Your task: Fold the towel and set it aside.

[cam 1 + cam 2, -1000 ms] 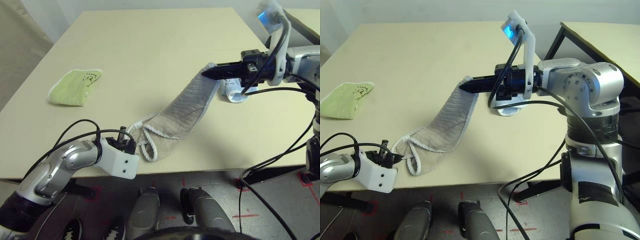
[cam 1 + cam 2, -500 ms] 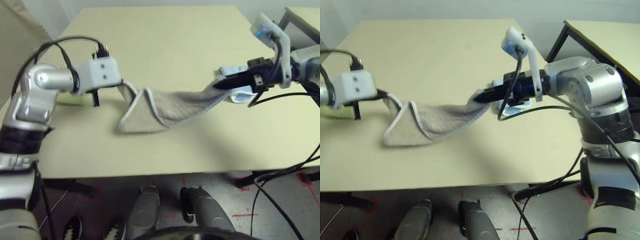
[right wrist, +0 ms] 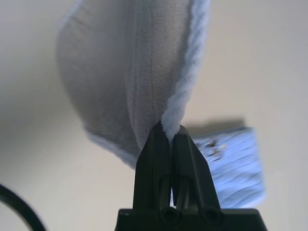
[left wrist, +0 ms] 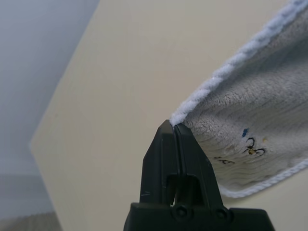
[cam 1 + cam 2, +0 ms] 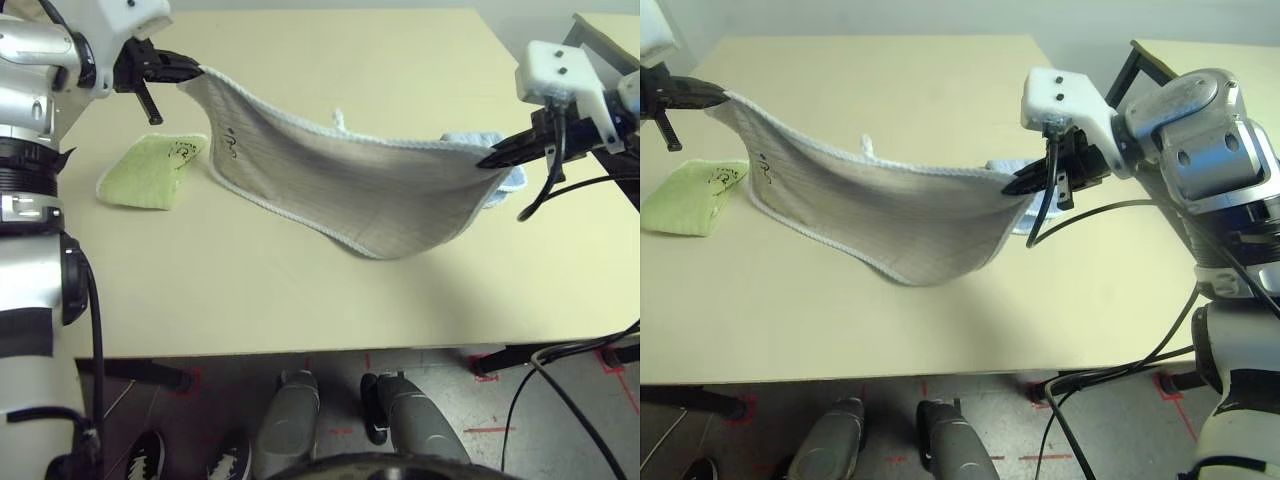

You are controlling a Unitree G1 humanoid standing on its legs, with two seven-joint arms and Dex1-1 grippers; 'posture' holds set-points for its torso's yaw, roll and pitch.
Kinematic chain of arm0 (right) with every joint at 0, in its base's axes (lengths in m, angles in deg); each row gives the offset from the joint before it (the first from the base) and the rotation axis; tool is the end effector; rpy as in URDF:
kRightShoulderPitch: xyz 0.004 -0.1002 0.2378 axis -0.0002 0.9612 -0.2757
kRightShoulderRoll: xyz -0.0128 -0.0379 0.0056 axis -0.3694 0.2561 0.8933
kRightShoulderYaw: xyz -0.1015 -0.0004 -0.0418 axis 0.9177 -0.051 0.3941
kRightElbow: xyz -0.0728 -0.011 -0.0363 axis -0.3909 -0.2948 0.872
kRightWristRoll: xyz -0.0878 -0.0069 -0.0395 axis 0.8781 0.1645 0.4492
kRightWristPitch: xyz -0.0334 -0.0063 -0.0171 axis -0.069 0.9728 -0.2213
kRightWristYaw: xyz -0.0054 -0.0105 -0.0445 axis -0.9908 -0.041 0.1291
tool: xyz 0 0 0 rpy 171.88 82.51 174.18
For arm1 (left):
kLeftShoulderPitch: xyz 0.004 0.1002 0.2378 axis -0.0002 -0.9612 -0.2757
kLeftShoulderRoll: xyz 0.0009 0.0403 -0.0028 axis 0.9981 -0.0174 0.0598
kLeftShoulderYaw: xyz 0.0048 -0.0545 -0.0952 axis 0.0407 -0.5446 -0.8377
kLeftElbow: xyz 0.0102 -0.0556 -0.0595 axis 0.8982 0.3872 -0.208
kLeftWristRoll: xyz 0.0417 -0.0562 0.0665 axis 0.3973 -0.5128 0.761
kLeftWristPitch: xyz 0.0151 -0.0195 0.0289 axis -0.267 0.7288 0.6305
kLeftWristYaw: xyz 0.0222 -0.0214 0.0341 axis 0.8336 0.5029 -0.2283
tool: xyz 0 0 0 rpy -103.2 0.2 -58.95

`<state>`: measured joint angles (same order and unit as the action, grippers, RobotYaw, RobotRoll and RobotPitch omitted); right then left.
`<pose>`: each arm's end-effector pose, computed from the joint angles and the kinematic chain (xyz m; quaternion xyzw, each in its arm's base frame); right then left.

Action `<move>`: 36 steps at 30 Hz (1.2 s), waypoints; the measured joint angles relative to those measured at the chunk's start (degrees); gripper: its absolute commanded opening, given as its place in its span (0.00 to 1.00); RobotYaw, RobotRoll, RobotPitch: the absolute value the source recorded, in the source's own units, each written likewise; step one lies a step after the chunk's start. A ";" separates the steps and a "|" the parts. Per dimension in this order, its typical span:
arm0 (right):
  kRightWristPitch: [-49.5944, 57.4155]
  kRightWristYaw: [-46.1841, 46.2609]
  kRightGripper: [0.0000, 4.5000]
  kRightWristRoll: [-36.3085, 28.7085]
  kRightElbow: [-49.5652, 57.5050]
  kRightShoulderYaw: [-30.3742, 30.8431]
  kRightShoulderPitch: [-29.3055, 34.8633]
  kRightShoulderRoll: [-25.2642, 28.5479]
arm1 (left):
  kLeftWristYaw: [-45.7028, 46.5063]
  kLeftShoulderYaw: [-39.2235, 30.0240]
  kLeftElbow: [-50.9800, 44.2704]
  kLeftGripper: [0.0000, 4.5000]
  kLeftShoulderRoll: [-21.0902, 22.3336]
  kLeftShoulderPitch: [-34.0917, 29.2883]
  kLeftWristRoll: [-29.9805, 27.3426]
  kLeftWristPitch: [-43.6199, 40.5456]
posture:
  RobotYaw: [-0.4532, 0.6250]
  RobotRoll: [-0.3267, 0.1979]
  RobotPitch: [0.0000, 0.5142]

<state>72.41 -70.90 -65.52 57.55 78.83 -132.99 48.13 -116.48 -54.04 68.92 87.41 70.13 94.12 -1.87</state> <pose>0.3091 -0.2499 0.3199 -0.4531 0.1677 0.5021 0.7173 0.3068 0.3151 0.3460 0.4711 0.0394 -0.2710 0.8385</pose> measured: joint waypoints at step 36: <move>21.78 -7.88 0.00 -21.48 7.33 9.74 1.04 12.91 | -25.66 29.35 -26.95 0.01 31.00 -9.88 -37.16 -28.48 | 0.53 0.62 0.24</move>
<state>94.19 -78.77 -87.00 64.87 88.57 -131.95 61.04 -142.14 -24.69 41.98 118.41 60.25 56.96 -30.35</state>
